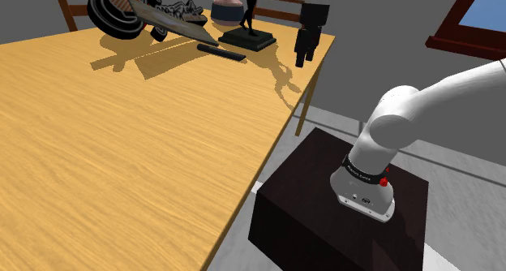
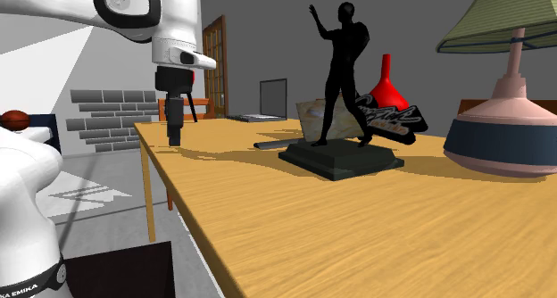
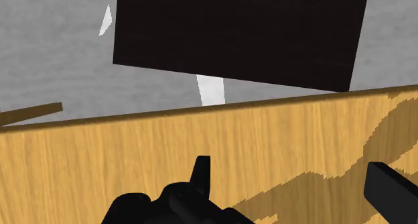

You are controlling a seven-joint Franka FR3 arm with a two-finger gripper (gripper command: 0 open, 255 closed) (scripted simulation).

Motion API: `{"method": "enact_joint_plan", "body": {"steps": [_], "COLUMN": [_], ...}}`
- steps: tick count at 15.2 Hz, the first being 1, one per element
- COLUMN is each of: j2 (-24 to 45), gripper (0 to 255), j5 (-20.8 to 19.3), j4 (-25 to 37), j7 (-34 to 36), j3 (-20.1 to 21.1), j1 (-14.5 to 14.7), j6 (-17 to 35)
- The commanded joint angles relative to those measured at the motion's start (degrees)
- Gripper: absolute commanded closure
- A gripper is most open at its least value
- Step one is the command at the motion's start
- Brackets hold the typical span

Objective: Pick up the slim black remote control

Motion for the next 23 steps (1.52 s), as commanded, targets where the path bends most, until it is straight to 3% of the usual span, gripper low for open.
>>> {"method": "enact_joint_plan", "body": {"steps": [1,12,23], "j2": [0.0,24.4,48.3], "gripper": [0,0,0], "j5": [0.0,1.8,1.8], "j4": [0.0,18.5,45.3], "j7": [0.0,1.3,2.9], "j3": [0.0,1.9,3.3], "j1": [0.0,1.5,2.6], "j6": [0.0,8.0,7.0]}}
